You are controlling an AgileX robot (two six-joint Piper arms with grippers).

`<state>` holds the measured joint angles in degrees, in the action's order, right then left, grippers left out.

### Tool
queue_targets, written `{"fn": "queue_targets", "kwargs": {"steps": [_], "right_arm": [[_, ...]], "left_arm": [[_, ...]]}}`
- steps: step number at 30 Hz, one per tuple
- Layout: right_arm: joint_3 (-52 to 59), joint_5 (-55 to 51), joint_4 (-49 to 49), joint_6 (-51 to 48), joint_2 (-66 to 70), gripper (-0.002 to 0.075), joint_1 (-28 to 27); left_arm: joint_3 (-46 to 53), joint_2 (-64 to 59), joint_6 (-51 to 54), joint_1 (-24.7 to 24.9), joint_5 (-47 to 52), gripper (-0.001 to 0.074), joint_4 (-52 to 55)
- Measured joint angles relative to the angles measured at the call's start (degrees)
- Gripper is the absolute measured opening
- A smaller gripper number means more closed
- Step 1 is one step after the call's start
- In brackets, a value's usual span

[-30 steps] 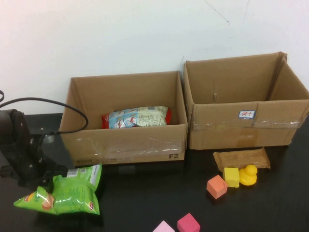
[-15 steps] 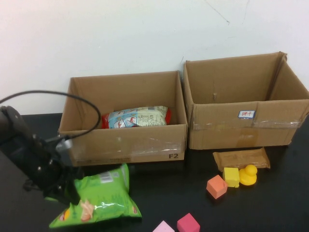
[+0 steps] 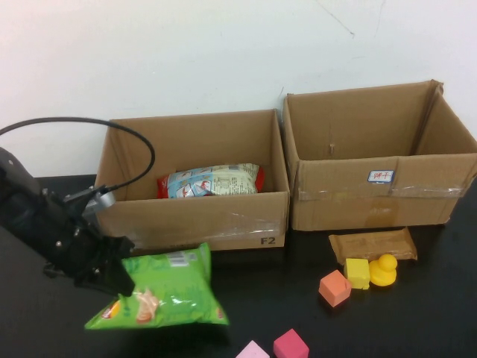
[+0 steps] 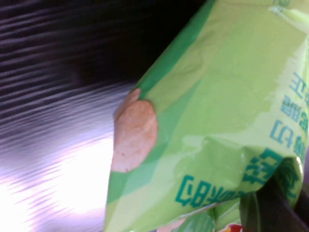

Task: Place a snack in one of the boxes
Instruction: Pick up the potato chip

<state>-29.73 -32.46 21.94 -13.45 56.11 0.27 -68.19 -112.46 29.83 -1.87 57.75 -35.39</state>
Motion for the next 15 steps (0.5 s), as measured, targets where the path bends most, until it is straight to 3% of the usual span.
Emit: {"fn": "queue_targets", "kwargs": {"steps": [15], "right_arm": [[0.0,0.1,0.0,0.0,0.0,-0.0004,0.0]], "left_arm": [[-1.21,6.3,9.68,0.0,7.22,0.0005,-15.73]]}}
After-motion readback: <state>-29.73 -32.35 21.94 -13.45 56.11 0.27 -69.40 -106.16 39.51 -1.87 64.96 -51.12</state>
